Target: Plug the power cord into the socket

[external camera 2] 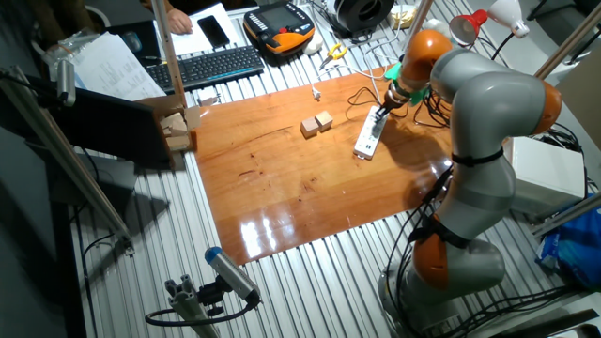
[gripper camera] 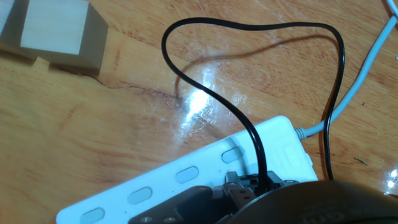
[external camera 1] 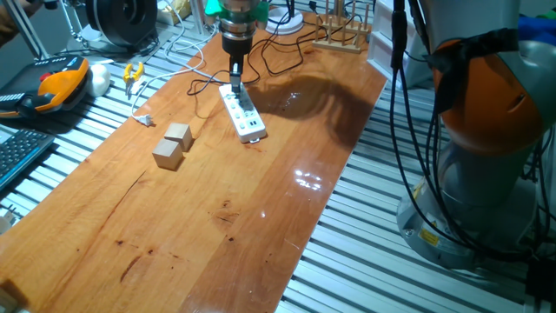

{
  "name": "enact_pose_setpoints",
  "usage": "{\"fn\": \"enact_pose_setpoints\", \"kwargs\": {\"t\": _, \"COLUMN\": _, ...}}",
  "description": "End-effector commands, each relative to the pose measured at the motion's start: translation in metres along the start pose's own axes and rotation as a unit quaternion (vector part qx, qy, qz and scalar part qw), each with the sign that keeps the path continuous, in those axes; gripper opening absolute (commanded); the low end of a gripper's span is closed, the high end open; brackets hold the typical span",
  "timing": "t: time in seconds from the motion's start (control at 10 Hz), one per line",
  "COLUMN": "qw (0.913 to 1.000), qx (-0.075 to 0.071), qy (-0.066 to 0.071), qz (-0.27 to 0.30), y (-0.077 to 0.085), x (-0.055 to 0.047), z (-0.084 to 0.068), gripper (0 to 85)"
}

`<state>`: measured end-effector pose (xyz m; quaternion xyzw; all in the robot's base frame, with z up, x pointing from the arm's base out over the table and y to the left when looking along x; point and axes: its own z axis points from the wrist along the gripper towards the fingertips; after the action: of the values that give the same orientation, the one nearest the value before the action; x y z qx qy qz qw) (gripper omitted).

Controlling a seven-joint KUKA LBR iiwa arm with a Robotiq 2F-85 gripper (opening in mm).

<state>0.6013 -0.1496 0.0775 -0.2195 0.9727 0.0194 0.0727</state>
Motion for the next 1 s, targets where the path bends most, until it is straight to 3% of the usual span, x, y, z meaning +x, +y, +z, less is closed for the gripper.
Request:
{"fn": "enact_pose_setpoints", "kwargs": {"t": 0.0, "qw": 1.0000, "qx": 0.000, "qy": 0.001, "qz": 0.000, "y": 0.000, "x": 0.001, "z": -0.003, "gripper": 0.0}}
{"fn": "enact_pose_setpoints", "kwargs": {"t": 0.9, "qw": 1.0000, "qx": -0.003, "qy": -0.004, "qz": 0.001, "y": 0.001, "x": -0.006, "z": 0.005, "gripper": 0.0}}
